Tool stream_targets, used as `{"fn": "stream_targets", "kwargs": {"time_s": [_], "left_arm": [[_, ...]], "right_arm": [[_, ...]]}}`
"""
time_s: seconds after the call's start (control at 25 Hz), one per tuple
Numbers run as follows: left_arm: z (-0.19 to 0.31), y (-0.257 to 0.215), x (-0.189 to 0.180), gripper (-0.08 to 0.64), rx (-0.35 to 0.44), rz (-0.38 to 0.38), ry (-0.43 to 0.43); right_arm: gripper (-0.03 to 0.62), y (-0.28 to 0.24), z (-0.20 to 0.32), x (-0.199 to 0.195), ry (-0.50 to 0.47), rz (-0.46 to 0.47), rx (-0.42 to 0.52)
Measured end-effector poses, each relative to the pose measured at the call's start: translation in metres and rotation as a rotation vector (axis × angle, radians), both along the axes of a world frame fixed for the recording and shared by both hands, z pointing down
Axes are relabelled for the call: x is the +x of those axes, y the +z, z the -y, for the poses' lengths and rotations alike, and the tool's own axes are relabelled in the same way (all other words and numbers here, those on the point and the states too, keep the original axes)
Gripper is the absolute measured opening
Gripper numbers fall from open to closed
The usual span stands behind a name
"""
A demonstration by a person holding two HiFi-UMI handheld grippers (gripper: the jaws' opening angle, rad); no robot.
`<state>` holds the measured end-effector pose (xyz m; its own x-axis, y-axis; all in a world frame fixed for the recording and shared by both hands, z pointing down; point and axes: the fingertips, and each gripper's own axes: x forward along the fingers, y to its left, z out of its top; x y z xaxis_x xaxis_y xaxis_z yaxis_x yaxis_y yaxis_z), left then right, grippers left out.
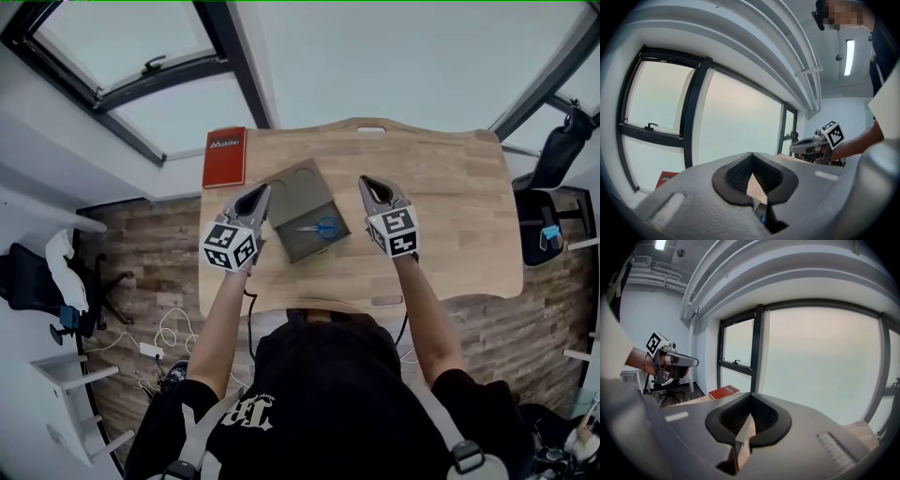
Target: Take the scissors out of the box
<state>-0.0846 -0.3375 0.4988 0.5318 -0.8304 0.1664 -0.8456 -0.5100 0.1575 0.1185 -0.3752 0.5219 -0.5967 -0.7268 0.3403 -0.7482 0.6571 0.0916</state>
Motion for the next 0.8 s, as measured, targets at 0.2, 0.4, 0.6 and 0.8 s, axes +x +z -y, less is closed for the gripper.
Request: {"fn": "stream_targets", "kwargs": {"time_s": [0.2,0.4,0.6,0.8], "left_arm": [[0.002,0.006,0.007,0.0,-0.006,-0.006,0.006],[-0.001,0.018,0.011,0.0,-0.022,-0.01,0.01],[-0.008,0.035,0.014,0.0,-0.045,-0.019,0.013],[-0.013,0.052,0.013,0.0,-0.072,-0.03,0.009]], "right_arm": [[0.005,0.009,0.0,0.003,-0.008,-0.015,-0.017],[0.005,0.022,-0.003,0.003,-0.022,-0.032,-0.047],[0.006,0.042,-0.008,-0.003,-0.054,-0.062,-0.078],[0.006,0.063,-0.015,-0.008,-0.069,-0.105,-0.113]]}}
